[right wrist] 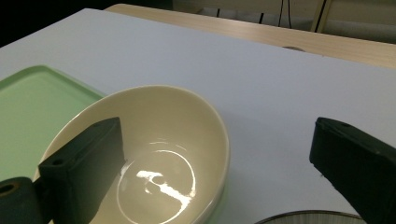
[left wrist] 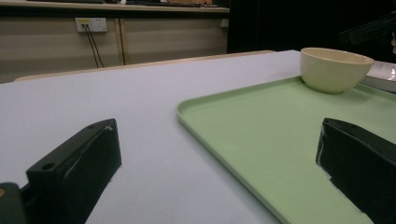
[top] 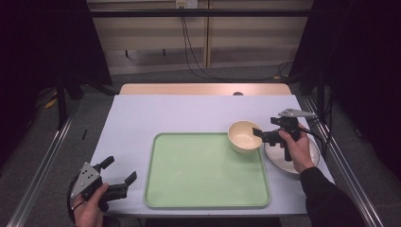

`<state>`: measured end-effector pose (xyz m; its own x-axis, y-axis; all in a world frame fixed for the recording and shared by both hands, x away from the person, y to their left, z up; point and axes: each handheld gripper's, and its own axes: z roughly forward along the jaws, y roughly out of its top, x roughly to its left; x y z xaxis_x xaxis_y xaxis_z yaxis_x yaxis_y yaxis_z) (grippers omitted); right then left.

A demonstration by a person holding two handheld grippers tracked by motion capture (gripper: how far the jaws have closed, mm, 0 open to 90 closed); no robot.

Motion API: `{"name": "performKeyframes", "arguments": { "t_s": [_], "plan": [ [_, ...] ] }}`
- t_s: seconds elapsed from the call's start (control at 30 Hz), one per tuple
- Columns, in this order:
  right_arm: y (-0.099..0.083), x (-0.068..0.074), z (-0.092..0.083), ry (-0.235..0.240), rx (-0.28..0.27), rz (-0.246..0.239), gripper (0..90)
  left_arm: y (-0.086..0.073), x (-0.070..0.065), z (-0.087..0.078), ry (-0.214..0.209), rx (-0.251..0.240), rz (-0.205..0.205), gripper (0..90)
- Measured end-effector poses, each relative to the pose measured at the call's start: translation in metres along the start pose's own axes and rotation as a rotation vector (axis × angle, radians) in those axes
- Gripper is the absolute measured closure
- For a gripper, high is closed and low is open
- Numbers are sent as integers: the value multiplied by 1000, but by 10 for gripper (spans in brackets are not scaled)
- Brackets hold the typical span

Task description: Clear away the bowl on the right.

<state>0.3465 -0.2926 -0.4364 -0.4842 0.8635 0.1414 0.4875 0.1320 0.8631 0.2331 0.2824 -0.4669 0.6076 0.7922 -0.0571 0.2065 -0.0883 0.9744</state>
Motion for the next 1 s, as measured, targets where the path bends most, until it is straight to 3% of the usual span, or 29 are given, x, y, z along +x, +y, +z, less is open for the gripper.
{"name": "performKeyframes", "arguments": {
  "t_s": [0.43, 1.0],
  "plan": [
    [-10, 2, -25, -51, -31, -25, 24, 0, 0, 0, 6, -3, -10, 0],
    [-23, 7, -47, -65, -49, -41, 28, 0, 1, 0, 2, 1, -9, 0]
  ]
}}
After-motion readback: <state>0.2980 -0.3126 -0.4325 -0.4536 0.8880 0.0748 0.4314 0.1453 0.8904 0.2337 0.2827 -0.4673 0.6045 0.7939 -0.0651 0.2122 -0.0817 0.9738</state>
